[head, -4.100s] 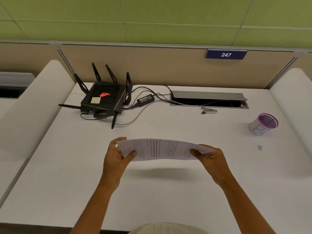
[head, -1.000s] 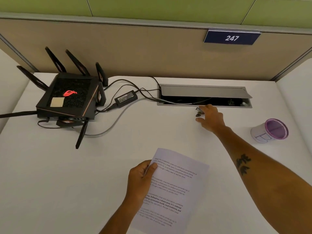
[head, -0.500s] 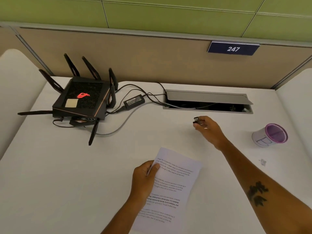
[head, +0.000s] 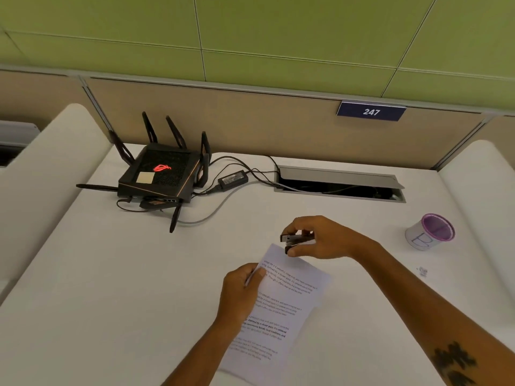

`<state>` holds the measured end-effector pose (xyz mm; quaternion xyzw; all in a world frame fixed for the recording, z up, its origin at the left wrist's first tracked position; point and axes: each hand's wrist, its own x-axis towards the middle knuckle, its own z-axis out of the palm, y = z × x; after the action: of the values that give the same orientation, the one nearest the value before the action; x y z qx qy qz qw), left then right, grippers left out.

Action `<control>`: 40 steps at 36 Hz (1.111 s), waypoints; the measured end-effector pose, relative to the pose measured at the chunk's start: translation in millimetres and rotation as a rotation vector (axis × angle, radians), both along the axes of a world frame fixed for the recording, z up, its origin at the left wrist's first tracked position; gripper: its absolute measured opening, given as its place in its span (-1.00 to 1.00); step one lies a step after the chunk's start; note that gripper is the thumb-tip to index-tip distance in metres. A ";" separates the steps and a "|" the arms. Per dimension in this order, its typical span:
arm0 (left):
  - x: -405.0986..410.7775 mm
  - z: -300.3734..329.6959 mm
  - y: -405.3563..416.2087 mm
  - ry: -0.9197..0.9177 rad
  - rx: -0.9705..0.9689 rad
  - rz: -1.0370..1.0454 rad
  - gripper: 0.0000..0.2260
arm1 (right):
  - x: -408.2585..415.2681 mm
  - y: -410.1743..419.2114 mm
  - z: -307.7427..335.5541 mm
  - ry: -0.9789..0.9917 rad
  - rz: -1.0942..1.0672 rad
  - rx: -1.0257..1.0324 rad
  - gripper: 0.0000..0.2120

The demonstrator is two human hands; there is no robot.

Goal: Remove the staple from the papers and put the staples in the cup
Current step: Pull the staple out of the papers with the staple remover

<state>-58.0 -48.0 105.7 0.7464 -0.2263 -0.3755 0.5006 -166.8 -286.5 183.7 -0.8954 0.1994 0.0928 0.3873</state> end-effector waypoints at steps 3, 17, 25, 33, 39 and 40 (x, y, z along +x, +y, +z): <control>-2.0 2.0 7.6 -0.037 0.008 -0.018 -0.80 | 2.5 14.7 11.1 0.030 0.073 -0.096 -0.63; -6.2 1.7 32.7 -0.158 0.003 -0.085 -0.79 | 6.4 63.5 41.2 0.112 0.252 -0.358 -0.58; -4.7 10.9 41.1 -0.175 -0.021 -0.088 -0.85 | 11.4 78.8 49.9 0.114 0.288 -0.426 -0.58; -1.5 15.9 45.4 -0.191 -0.023 -0.095 -0.85 | 13.4 86.0 56.0 0.103 0.295 -0.464 -0.63; -0.2 16.9 46.8 -0.217 -0.026 -0.104 -0.83 | 13.4 90.0 60.3 0.105 0.304 -0.481 -0.69; 0.1 16.7 47.0 -0.221 -0.024 -0.105 -0.82 | 13.3 90.4 60.8 0.103 0.306 -0.485 -0.69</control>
<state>-57.9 -1.0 122.4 0.7643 -0.3233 -0.3139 0.4612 -153.5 -196.0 244.5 -0.9756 0.0978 0.1449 0.1330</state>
